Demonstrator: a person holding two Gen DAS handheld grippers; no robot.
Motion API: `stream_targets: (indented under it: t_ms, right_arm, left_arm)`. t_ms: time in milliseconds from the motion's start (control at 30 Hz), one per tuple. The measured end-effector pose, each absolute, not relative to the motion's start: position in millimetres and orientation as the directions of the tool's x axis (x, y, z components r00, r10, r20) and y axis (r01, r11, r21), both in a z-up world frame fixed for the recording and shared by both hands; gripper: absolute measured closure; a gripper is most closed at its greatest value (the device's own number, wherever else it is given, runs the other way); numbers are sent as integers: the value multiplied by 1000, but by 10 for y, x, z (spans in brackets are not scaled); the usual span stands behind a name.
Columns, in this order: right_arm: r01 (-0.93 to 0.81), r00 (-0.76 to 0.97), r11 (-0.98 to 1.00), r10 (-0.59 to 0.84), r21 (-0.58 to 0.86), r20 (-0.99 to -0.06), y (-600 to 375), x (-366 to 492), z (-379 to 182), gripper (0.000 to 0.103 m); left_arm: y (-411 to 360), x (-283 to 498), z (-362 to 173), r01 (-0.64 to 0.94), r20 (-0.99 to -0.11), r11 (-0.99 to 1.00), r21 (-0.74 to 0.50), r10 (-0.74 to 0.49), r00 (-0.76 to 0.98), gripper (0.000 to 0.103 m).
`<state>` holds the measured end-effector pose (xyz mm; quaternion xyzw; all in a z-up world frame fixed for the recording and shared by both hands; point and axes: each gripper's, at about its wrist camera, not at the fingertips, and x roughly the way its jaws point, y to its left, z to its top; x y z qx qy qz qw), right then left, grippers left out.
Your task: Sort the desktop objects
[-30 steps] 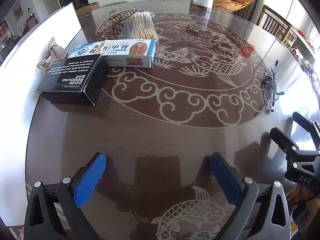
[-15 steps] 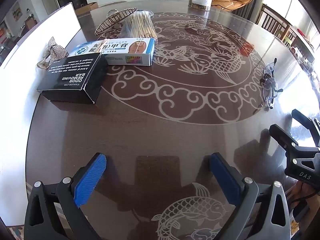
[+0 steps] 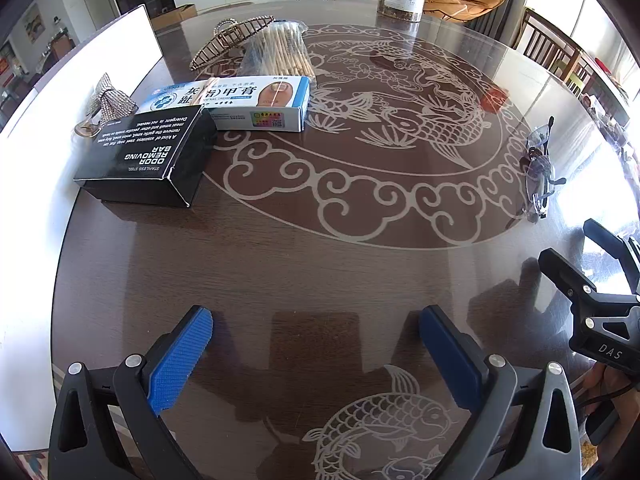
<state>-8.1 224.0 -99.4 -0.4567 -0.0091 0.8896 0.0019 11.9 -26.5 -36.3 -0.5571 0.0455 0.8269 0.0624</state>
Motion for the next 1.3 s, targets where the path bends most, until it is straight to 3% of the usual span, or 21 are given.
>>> stream_targets:
  t_ms: [1300]
  right_arm:
    - [5, -583, -1000, 11, -17, -812, 2241, -78, -990, 0]
  left_arm:
    - [-393, 173, -316, -109, -931, -994, 7, 33, -365, 0]
